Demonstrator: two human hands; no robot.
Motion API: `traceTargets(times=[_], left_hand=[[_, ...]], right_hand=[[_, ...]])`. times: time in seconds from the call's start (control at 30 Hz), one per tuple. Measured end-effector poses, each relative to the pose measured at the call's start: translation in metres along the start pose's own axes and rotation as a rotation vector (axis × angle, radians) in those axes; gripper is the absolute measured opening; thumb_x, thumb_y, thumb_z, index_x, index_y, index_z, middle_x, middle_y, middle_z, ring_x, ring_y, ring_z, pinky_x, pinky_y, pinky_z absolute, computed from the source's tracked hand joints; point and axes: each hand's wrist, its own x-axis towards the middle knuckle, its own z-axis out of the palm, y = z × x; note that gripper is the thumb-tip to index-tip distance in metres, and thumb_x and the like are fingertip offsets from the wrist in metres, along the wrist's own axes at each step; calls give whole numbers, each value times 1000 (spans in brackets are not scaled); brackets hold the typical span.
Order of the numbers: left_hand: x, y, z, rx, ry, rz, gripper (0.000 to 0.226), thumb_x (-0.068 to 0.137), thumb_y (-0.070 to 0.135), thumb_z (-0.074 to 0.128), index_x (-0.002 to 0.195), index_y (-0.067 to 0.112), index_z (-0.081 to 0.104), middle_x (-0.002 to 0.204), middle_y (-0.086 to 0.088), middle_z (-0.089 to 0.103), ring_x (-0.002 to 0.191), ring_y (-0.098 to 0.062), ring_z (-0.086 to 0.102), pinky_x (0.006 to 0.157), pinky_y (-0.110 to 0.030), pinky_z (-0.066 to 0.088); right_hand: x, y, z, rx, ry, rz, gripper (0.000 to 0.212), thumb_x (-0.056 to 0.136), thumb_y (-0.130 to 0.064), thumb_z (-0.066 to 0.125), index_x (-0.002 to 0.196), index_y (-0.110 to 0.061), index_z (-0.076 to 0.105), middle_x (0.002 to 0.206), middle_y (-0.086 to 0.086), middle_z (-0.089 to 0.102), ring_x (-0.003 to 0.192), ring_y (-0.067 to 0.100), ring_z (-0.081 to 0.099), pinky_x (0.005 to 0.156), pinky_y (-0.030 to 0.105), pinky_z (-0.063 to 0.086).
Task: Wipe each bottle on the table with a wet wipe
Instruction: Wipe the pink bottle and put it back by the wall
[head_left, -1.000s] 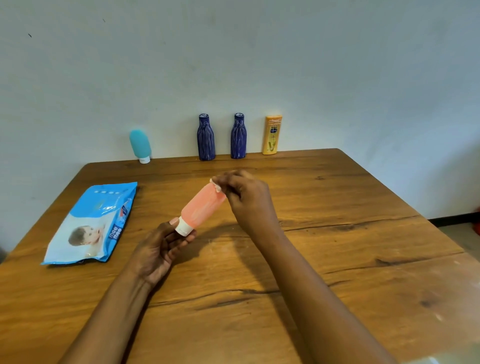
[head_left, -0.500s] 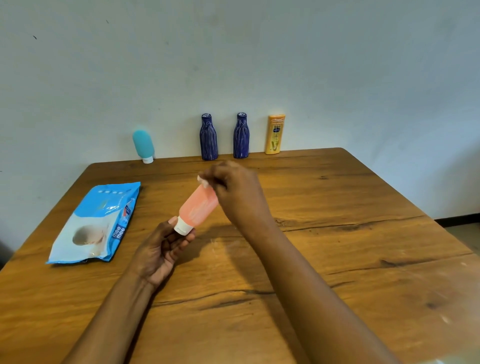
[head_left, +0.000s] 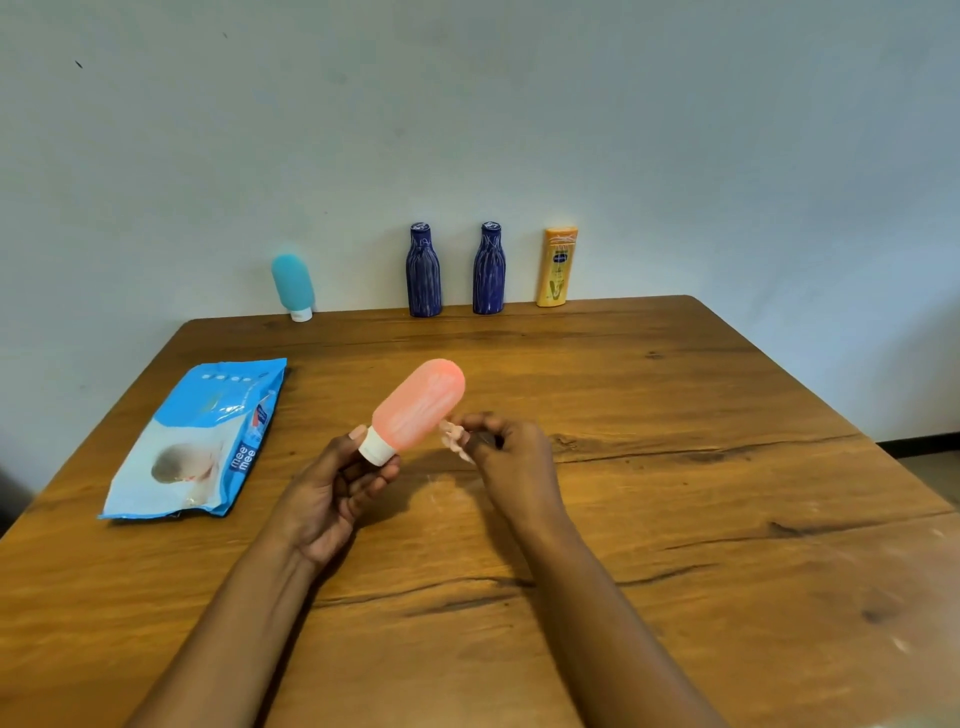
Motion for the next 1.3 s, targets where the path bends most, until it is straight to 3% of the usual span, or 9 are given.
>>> traceTargets(times=[0.17, 0.3, 0.4, 0.53, 0.67, 0.8, 1.0, 1.13, 1.3], left_hand=[[0, 5, -1, 189, -39, -245, 22, 90, 22, 56, 97, 2, 61, 63, -20, 68, 44, -16, 65, 38, -19, 51], [4, 0, 9, 483, -45, -308, 33, 88, 26, 60, 98, -5, 59, 61, -20, 67, 41, -17, 64, 36, -19, 50], [0, -6, 15, 642, -37, -280, 31, 91, 28, 58, 92, -3, 60, 65, -23, 68, 43, -20, 64, 37, -19, 50], [-4, -18, 17, 832, 15, -131, 32, 92, 35, 56, 93, 4, 62, 63, -19, 69, 45, -20, 64, 41, -21, 48], [-11, -21, 1, 1250, 132, 330, 26, 82, 51, 61, 87, 26, 68, 74, 4, 70, 62, -11, 65, 56, -28, 53], [-18, -27, -12, 1279, -44, 409, 42, 68, 42, 78, 108, 35, 66, 105, 17, 63, 98, 0, 56, 81, -21, 46], [-14, -35, -17, 1216, -13, 484, 41, 65, 31, 83, 103, 28, 70, 95, 14, 69, 90, -3, 63, 81, -27, 53], [-17, -40, -16, 1178, -23, 522, 38, 64, 24, 84, 99, 26, 71, 92, 14, 68, 88, -2, 64, 77, -26, 54], [-13, -41, -18, 1170, -22, 523, 39, 64, 26, 85, 100, 27, 70, 95, 16, 67, 89, 0, 62, 76, -21, 53]], right_hand=[[2, 11, -28, 67, 244, 34, 22, 89, -8, 61, 104, -21, 69, 103, -6, 67, 90, 0, 61, 66, 7, 45], [-3, 13, -29, -139, 200, -128, 25, 89, -3, 58, 107, -15, 69, 105, -5, 65, 95, 1, 60, 82, 17, 52], [-6, 19, -21, -359, 120, -279, 26, 86, 1, 58, 105, -12, 70, 100, -3, 66, 89, 4, 61, 80, 22, 52], [-5, 23, -13, -609, 4, -330, 27, 83, 1, 57, 103, -12, 72, 100, 3, 67, 89, 16, 62, 80, 30, 49], [-7, 22, -15, -680, -43, -331, 26, 86, -3, 55, 106, -12, 70, 102, 4, 65, 92, 18, 60, 82, 34, 48], [-10, 20, -16, -725, -57, -357, 26, 89, -6, 53, 108, -13, 68, 105, 3, 65, 94, 16, 59, 82, 34, 49], [-21, 12, -10, -793, -53, -310, 28, 90, -5, 49, 111, -13, 66, 109, 6, 67, 98, 20, 59, 86, 33, 46], [-50, 9, 6, -787, -196, -385, 39, 89, -5, 54, 127, -13, 56, 133, 4, 54, 120, 18, 47, 96, 28, 40], [-25, 23, -20, -874, -107, -398, 35, 80, 3, 58, 111, -10, 67, 109, 7, 68, 100, 21, 60, 85, 28, 46]])
